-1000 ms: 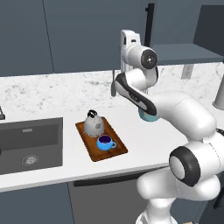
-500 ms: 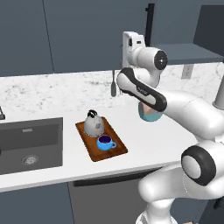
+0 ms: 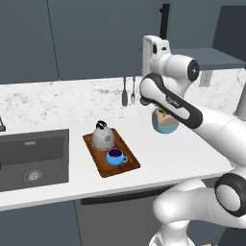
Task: Pick the kettle from the counter and place it on the tray. Then pick the mug from the cabinet and place it on the tray. Then close the cabinet doors.
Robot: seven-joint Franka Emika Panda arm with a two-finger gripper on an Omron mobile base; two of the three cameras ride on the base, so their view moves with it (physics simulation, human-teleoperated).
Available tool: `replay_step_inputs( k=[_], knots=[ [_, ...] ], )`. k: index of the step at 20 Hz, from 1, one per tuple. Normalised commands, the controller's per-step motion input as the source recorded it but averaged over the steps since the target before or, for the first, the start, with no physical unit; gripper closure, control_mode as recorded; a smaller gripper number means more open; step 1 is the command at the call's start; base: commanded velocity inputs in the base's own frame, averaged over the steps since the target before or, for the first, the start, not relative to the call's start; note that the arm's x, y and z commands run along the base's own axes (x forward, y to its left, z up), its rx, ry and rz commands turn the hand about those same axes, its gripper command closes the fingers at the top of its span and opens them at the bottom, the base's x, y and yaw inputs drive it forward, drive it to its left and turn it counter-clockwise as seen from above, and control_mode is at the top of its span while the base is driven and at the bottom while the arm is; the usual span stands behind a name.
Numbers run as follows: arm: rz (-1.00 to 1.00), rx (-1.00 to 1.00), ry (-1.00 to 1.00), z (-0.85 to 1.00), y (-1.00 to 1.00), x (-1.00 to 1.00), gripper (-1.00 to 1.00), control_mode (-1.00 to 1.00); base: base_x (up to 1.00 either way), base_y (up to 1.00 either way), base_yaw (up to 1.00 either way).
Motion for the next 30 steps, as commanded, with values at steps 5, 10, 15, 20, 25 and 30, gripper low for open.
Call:
replay_step_inputs(
  k=[5, 10, 15, 20, 25, 30],
  knots=[
    [-0.08, 0.17, 0.00, 0.31, 0.00, -0.65, -1.00, -1.00, 0.00, 0.00, 0.00],
    [-0.16, 0.30, 0.00, 0.31, 0.00, -0.71, -1.00, -1.00, 0.00, 0.00, 0.00],
    [-0.15, 0.43, 0.00, 0.27, 0.00, -0.80, -1.00, -1.00, 0.00, 0.00, 0.00],
    [-0.22, 0.59, 0.00, 0.16, 0.00, -0.81, -1.00, -1.00, 0.00, 0.00, 0.00],
    [-0.28, 0.67, 0.00, 0.04, 0.00, -0.68, -1.00, -1.00, 0.00, 0.00, 0.00],
    [-0.34, 0.71, 0.05, 0.00, 0.00, -0.43, -1.00, -1.00, 0.00, 0.00, 0.00]
  ],
)
